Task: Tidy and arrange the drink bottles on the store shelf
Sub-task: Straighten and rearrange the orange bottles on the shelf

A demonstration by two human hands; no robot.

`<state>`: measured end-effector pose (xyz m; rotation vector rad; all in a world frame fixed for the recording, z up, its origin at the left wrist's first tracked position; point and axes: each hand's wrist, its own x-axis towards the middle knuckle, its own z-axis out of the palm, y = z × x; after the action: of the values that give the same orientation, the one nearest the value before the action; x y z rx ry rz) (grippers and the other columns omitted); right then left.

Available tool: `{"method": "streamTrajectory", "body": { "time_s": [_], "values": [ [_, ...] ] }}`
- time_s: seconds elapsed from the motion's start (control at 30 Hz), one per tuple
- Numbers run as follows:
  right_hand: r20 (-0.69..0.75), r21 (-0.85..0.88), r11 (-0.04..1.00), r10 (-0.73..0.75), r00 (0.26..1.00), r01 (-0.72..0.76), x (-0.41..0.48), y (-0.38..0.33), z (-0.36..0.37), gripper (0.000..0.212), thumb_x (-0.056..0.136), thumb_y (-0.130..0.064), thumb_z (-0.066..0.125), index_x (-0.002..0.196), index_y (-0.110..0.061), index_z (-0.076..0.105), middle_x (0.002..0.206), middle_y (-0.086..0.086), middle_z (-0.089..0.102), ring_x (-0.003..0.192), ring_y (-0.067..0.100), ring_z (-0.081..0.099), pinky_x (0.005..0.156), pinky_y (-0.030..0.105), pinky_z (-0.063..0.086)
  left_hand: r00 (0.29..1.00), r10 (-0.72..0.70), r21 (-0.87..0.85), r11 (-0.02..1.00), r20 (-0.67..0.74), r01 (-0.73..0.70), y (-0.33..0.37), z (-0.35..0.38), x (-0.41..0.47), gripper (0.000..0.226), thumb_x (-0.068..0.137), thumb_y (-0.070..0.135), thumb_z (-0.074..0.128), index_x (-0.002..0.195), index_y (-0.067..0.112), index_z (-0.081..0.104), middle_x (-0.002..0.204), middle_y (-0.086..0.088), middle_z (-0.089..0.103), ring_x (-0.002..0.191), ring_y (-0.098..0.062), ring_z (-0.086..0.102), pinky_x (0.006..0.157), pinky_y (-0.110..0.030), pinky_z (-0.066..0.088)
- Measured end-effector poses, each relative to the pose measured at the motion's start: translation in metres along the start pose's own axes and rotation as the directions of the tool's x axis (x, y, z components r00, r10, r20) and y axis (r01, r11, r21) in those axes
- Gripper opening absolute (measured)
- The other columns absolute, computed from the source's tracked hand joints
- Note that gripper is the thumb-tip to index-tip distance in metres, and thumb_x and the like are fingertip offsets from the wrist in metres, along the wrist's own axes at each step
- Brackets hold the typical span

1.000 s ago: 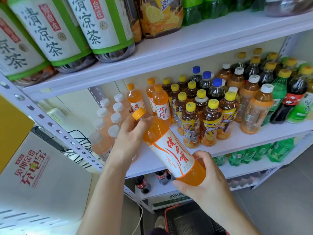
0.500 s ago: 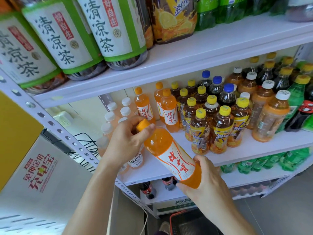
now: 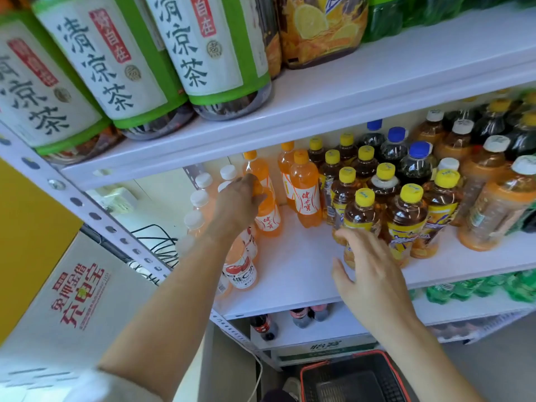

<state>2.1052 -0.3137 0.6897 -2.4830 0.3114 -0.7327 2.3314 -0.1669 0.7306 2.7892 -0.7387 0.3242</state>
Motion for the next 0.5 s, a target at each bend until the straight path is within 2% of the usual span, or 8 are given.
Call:
{"method": "streamTrajectory", "body": {
  "time_s": [0.1,0.2,0.33,0.43,0.5],
  "values": [
    [-0.136,-0.069,0.995,-0.087,0.987,0.079,0.018,0.01,-0.004,0.043,0.077,-0.003,0.069,0.119,-0.003,0.059,0.117,0.013,0.059,0.105,0.032,0.052,0.091,0.042,0.045,0.997,-0.074,0.028,0.997,0.002,0.074,-0.007,0.008,0.021,0.036,0.097,0.032,0.058,0.124,0.009,0.052,0.112,-0.014,0.063,0.1,-0.035,0.061,0.072,-0.037,0.043],
    [-0.154,-0.162,0.983,-0.116,0.981,0.091,0.043,0.019,-0.005,0.045,0.08,-0.003,0.067,0.125,-0.001,0.059,0.124,0.018,0.057,0.114,0.036,0.05,0.1,0.045,0.043,0.994,-0.11,0.009,0.994,0.008,0.11,-0.011,0.011,0.037,0.031,0.098,0.029,0.057,0.12,0.008,0.051,0.109,-0.016,0.059,0.101,-0.036,0.059,0.075,-0.041,0.045],
    [-0.086,-0.261,0.964,-0.081,0.993,0.055,0.068,0.031,-0.003,0.047,0.08,-0.003,0.069,0.125,0.004,0.06,0.124,0.023,0.059,0.113,0.042,0.054,0.099,0.048,0.045,0.992,-0.123,0.07,0.99,0.02,0.121,-0.01,0.012,0.049,0.033,0.098,0.032,0.055,0.123,0.01,0.05,0.112,-0.015,0.059,0.107,-0.035,0.056,0.083,-0.043,0.048],
    [-0.036,-0.289,0.957,-0.045,0.998,0.033,0.077,0.041,0.0,0.043,0.08,-0.002,0.071,0.122,0.005,0.062,0.122,0.022,0.06,0.105,0.043,0.056,0.095,0.047,0.046,0.99,-0.141,0.207,0.969,0.024,0.133,-0.005,0.01,0.05,0.043,0.098,0.04,0.051,0.133,0.014,0.046,0.124,-0.014,0.056,0.118,-0.032,0.05,0.091,-0.043,0.047],
    [-0.051,-0.267,0.963,-0.033,0.998,0.018,0.081,0.045,0.0,0.042,0.078,-0.001,0.074,0.118,0.005,0.064,0.118,0.023,0.061,0.101,0.044,0.057,0.089,0.047,0.049,0.992,-0.128,0.295,0.947,-0.023,0.129,0.004,0.007,0.048,0.048,0.096,0.039,0.053,0.138,0.017,0.044,0.131,-0.013,0.053,0.125,-0.033,0.046,0.096,-0.045,0.044]
  ]
}}
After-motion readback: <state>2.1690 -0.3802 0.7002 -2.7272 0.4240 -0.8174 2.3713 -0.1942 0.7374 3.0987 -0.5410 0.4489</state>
